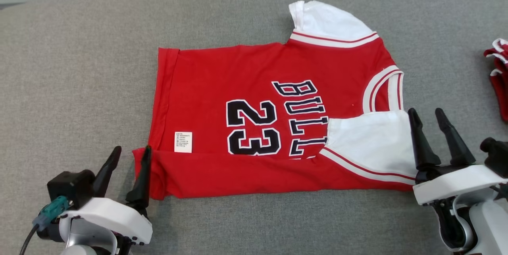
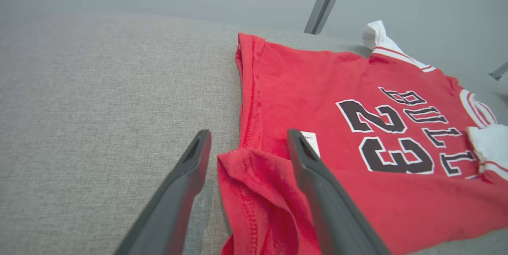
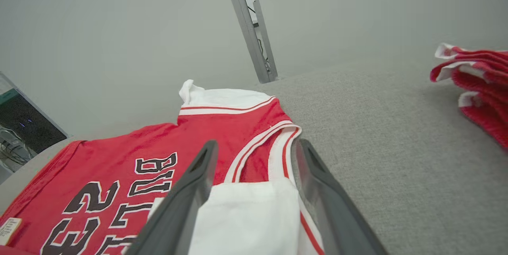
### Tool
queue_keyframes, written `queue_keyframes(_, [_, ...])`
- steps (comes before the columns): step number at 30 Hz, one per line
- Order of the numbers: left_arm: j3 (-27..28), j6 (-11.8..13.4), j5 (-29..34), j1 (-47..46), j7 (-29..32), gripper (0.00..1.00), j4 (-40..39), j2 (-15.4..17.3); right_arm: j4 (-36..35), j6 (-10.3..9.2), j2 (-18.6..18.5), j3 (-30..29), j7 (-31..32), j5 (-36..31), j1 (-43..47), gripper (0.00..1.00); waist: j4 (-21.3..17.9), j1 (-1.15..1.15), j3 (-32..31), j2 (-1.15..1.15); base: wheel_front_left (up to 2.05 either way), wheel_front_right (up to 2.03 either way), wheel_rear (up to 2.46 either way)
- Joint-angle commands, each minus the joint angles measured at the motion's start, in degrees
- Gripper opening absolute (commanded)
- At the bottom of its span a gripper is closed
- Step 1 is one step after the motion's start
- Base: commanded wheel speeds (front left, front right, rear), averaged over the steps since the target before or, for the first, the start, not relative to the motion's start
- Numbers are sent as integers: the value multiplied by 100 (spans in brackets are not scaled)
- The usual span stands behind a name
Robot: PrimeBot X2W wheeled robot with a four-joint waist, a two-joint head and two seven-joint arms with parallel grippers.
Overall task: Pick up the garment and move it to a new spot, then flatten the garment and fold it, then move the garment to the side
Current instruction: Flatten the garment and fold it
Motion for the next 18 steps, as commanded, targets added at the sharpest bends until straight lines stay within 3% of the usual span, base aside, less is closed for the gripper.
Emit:
queue_keyframes(1, [63,53,63,60,-251,100,49,-44,-62,3,23,-145,-129,-174,101,100,0,0,-150,0,0,0,0])
queue_keyframes(9, [198,242,305,87,-1454,100,156,-310,-528,3,368,-580,-255,-1458,565,100,58,0,-606,0,0,0,0])
queue_keyframes(18, [133,324,539,325,-1638,100,394,-225,-1028,3,637,-789,47,-2032,1345,100,51,0,-951,0,0,0,0])
